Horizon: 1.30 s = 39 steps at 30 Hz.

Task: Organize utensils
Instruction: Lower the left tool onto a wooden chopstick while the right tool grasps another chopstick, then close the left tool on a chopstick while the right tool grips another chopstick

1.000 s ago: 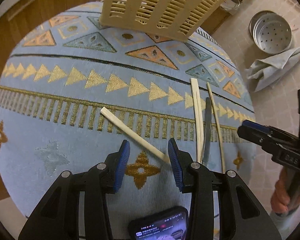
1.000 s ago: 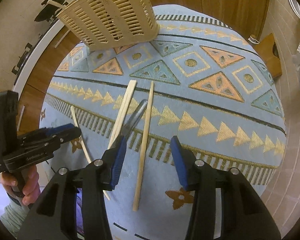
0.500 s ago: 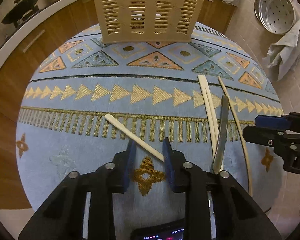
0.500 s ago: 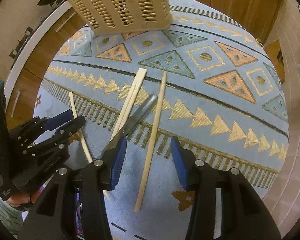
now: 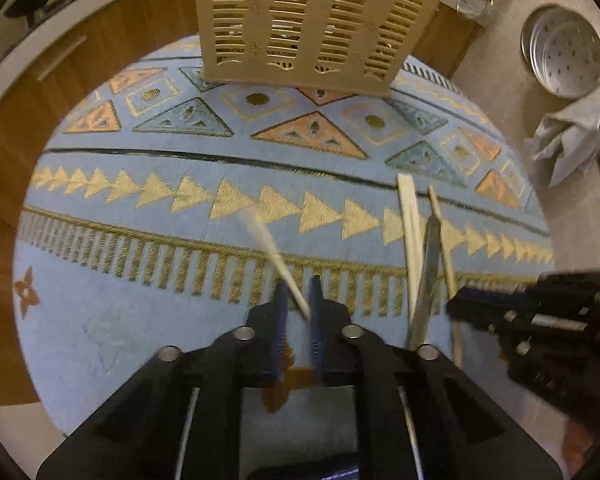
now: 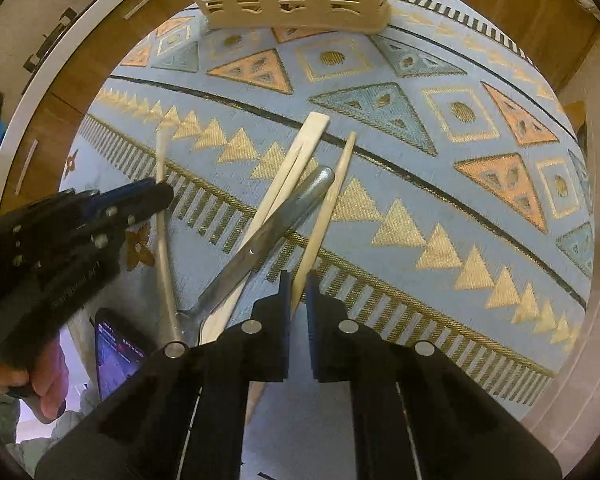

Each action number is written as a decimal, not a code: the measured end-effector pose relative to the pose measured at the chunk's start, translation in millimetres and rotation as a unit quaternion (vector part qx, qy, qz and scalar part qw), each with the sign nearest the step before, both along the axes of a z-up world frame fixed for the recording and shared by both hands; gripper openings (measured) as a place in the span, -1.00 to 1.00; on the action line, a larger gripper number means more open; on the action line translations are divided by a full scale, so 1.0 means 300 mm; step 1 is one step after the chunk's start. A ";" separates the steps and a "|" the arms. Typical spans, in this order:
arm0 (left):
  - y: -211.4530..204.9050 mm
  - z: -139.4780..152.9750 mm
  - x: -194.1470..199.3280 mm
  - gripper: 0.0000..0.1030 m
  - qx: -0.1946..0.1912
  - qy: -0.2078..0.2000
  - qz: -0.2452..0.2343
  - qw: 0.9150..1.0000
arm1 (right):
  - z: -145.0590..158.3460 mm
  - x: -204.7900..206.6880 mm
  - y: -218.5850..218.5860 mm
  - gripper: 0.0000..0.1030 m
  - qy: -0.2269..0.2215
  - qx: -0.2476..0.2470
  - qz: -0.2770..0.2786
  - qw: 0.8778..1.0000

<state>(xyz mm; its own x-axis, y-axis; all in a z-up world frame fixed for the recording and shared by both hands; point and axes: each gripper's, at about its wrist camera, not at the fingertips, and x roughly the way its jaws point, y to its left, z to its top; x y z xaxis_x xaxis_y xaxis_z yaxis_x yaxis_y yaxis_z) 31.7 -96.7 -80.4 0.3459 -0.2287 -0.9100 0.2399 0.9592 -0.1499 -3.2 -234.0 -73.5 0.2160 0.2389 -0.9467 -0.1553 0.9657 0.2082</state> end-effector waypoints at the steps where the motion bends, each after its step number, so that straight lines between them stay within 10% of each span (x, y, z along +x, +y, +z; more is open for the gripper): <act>1: 0.004 0.000 0.010 -0.97 -0.008 0.004 0.003 1.000 | -0.001 -0.002 -0.001 -0.89 -0.001 0.002 -0.002 1.000; 14: 0.085 0.094 0.081 -0.97 -0.065 -0.016 -0.001 0.998 | 0.048 0.002 -0.090 -0.94 -0.016 0.019 -0.033 0.999; 20: 0.157 0.117 0.089 -0.96 -0.095 -0.023 -0.009 0.995 | 0.025 0.009 -0.065 -0.20 0.017 -0.013 -0.028 0.999; 39: 0.211 0.122 0.050 -0.96 -0.125 -0.051 -0.078 0.988 | 0.015 0.073 0.131 -0.91 0.030 -0.092 -0.034 0.995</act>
<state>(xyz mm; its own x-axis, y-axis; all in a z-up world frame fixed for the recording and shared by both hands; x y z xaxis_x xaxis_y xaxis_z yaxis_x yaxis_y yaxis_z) 46.7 -33.3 -43.8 0.3749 -0.5005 -0.7804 0.4083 0.8449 -0.3457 18.7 -194.8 -69.2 0.1674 0.0467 -0.9848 -0.0803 0.9962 0.0336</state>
